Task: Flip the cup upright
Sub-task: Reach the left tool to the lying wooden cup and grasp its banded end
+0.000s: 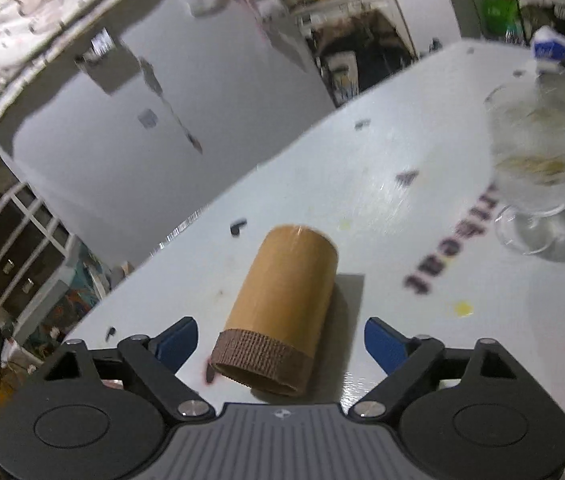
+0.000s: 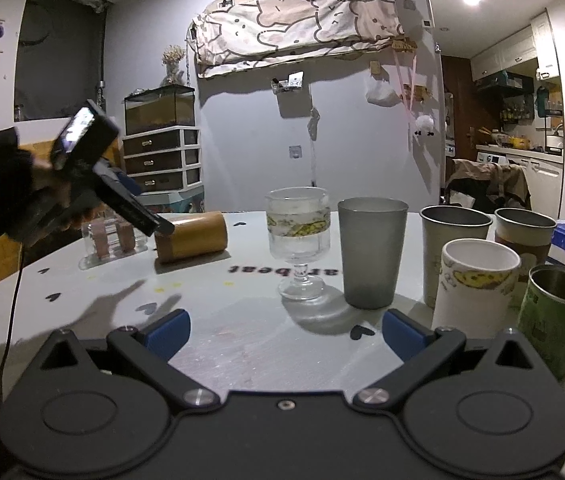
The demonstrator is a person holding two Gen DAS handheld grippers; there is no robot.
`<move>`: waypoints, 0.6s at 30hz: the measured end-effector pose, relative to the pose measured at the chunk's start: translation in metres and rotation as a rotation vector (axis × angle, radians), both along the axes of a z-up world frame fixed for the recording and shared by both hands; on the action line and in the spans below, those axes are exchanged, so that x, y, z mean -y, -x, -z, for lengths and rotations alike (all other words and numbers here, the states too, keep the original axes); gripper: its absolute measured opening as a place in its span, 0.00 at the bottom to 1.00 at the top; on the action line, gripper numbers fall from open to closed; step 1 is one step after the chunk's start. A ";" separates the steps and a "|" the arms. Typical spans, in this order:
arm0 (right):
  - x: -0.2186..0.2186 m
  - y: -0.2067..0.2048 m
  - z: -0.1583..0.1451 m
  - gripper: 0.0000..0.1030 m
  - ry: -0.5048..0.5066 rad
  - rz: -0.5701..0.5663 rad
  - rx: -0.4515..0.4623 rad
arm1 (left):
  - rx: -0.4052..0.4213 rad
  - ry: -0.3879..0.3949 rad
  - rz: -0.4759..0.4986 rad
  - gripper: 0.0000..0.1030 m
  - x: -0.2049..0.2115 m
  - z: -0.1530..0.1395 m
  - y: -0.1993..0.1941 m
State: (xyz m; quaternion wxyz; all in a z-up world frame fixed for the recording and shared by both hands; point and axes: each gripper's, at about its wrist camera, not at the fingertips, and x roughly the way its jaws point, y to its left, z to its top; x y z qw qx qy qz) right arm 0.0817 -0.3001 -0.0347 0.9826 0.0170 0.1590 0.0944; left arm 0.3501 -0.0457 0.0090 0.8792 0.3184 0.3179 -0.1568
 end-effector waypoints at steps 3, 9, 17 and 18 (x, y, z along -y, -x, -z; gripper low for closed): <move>0.002 -0.007 0.001 1.00 0.008 0.007 -0.007 | -0.048 -0.048 0.003 0.87 0.001 0.015 -0.019; 0.005 -0.016 0.003 1.00 0.022 0.023 -0.021 | -0.094 -0.073 -0.012 0.86 -0.007 0.030 -0.033; 0.001 -0.018 0.005 1.00 0.028 0.003 -0.034 | -0.062 -0.029 -0.055 0.72 -0.013 0.024 -0.008; 0.000 -0.017 0.004 1.00 0.028 -0.002 -0.030 | -0.062 -0.023 -0.055 0.72 -0.012 0.024 0.000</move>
